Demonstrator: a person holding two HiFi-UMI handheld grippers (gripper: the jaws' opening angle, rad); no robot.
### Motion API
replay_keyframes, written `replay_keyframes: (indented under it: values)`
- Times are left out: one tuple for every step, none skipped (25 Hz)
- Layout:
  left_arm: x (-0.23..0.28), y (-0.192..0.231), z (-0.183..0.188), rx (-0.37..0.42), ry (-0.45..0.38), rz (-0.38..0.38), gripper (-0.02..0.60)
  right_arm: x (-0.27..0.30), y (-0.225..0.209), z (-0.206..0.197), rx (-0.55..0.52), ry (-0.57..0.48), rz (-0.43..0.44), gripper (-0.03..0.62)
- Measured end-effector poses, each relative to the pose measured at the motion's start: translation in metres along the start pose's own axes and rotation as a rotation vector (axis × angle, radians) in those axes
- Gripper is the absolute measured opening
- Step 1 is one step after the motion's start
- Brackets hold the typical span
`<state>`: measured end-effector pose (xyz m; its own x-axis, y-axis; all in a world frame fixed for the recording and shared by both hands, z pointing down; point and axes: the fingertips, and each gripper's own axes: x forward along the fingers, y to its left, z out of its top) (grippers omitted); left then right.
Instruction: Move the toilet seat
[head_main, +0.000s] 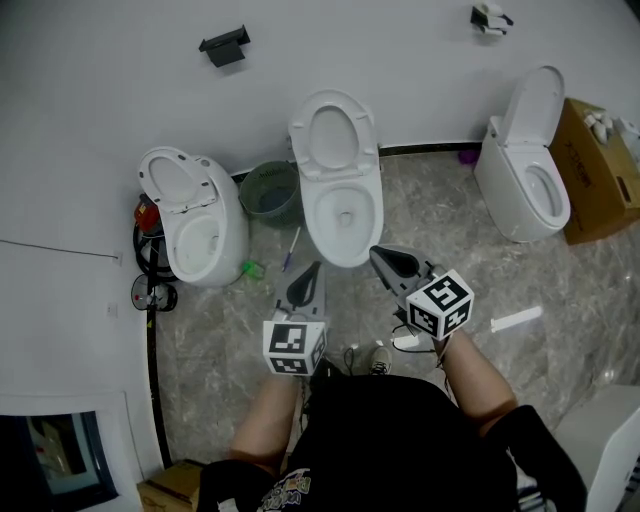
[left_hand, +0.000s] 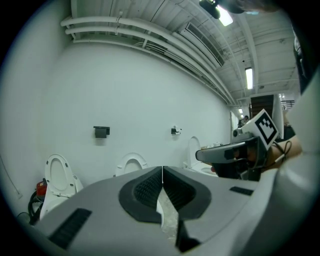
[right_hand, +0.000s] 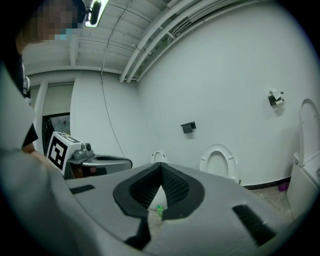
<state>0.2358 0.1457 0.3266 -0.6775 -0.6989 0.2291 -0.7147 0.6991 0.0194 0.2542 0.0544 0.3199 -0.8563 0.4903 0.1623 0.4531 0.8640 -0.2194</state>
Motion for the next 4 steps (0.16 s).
replay_keyframes:
  values:
    - [-0.002, -0.0007, -0.0004, 0.0, -0.001, 0.0, 0.008, -0.0011, 0.0018, -0.0005, -0.002, 0.0, 0.0, 0.005]
    - [-0.0042, -0.0015, -0.001, 0.0, -0.002, 0.0, 0.008, -0.0023, 0.004, -0.0012, -0.003, -0.001, 0.001, 0.005]
    - [-0.0066, -0.0023, -0.0016, 0.0, -0.003, -0.001, 0.008, -0.0036, 0.0062, -0.002, -0.004, 0.0, 0.001, 0.003]
    - [-0.0091, -0.003, -0.0022, 0.001, -0.004, -0.001, 0.008, -0.0048, 0.0085, -0.0028, -0.005, 0.0, 0.001, 0.005]
